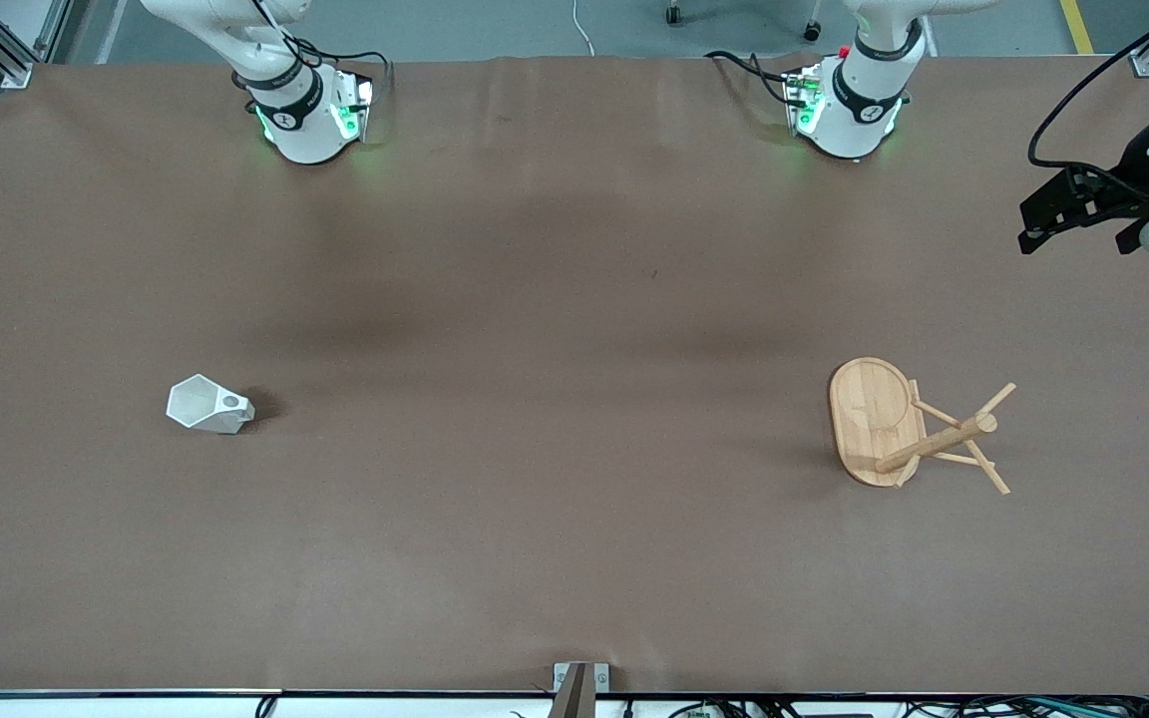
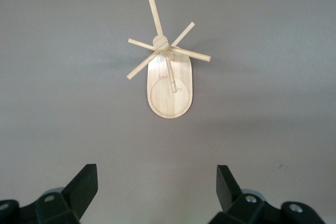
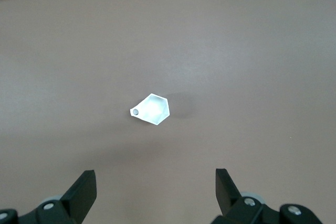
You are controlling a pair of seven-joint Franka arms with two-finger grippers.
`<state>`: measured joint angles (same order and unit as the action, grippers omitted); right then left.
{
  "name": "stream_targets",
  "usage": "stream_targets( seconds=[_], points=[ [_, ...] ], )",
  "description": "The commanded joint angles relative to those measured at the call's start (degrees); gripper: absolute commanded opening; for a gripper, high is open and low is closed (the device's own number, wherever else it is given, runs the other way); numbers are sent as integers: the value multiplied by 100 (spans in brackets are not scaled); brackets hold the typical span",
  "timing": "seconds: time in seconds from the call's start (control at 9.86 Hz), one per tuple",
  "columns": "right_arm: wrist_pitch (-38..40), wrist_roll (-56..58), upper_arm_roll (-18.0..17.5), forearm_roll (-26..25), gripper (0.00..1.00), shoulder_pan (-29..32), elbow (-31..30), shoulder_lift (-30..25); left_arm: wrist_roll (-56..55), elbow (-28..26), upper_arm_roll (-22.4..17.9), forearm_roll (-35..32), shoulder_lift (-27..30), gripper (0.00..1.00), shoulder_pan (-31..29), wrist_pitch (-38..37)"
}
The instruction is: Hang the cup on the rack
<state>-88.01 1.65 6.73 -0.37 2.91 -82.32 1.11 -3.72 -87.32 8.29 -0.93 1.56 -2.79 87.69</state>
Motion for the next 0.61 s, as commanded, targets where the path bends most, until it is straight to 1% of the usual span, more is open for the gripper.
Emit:
stream_targets(
  seconds=[0.0,0.51],
  points=[
    [38,28,-14,-68,100,8,-12,-40,38,-101,58,5,-94,100,7,-85],
    [38,-41,-14,-77,100,-18,14,-40,47,-101,59,49,-164,100,-11,-85]
  ],
)
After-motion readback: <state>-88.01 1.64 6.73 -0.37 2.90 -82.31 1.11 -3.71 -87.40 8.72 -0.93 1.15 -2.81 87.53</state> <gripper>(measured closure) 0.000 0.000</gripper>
